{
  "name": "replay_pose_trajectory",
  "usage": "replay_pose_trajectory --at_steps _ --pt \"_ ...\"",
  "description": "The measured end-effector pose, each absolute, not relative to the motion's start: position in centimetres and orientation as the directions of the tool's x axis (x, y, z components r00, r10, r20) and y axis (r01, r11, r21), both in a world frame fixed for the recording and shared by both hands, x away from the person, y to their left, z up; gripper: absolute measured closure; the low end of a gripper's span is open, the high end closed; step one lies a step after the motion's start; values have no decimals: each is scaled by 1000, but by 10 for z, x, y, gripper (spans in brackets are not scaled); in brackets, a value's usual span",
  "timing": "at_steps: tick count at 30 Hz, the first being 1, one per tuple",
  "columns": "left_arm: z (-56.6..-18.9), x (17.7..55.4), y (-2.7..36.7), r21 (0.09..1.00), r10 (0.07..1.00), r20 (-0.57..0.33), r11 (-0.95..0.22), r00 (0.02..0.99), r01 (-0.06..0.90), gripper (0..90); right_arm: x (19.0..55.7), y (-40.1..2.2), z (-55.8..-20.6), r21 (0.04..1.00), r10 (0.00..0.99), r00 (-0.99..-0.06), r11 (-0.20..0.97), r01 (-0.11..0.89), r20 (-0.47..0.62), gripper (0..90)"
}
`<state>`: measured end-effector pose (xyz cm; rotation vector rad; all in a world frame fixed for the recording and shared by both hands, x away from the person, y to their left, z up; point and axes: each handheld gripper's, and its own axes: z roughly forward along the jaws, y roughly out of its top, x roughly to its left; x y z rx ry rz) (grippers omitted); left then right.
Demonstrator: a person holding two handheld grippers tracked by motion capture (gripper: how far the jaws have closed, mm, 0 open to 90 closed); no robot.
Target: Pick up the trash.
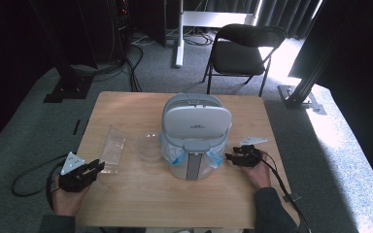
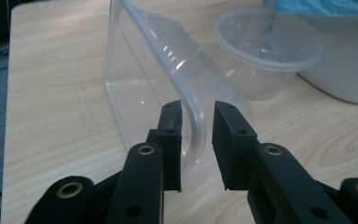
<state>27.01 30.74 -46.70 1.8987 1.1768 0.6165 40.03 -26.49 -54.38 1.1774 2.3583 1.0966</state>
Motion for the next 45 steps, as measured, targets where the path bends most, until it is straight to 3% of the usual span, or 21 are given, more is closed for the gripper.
replay_pose_trajectory --at_steps 5,9,23,30,45 --pt "-468 274 308 821 892 1 -259 452 509 817 400 -265 -544 741 776 -626 377 556 75 456" --pt "-467 276 310 819 888 13 -273 459 504 828 400 -265 -544 742 776 -626 376 555 75 453" --pt "-460 287 322 848 902 12 -238 433 473 839 399 -264 -546 754 776 -629 381 535 55 446" --pt "-460 291 321 849 896 0 -235 445 473 839 397 -260 -547 751 777 -630 415 513 1 399" --pt "-443 303 315 865 880 1 -239 474 441 840 397 -260 -547 750 775 -632 417 514 3 378"
